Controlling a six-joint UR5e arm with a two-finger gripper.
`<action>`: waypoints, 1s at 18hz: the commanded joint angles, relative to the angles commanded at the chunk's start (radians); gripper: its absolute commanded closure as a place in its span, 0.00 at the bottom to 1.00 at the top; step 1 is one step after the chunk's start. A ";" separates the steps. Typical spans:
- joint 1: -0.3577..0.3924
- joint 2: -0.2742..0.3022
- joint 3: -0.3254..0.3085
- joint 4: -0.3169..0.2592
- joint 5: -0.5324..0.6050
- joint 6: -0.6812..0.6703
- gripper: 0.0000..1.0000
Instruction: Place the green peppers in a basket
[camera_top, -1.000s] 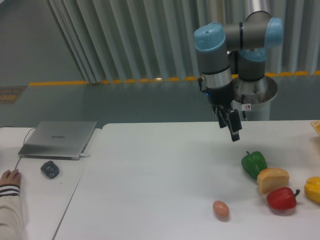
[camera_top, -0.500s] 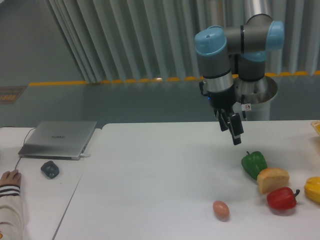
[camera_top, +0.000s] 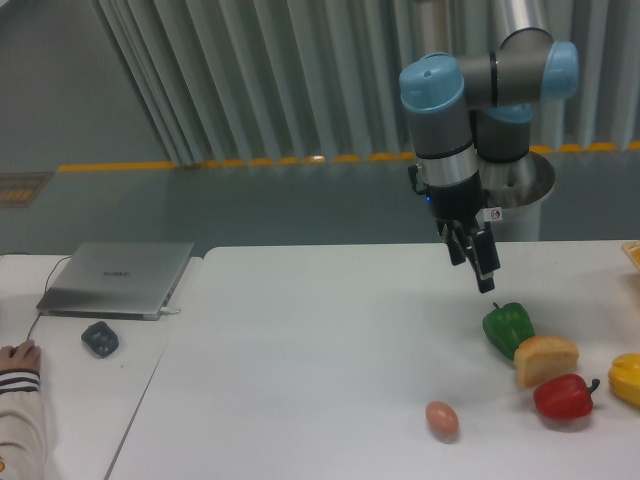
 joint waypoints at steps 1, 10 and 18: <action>0.003 0.000 0.000 0.000 0.000 -0.002 0.00; 0.017 0.003 0.000 0.000 0.002 -0.006 0.00; 0.029 0.006 0.000 -0.002 0.002 -0.008 0.00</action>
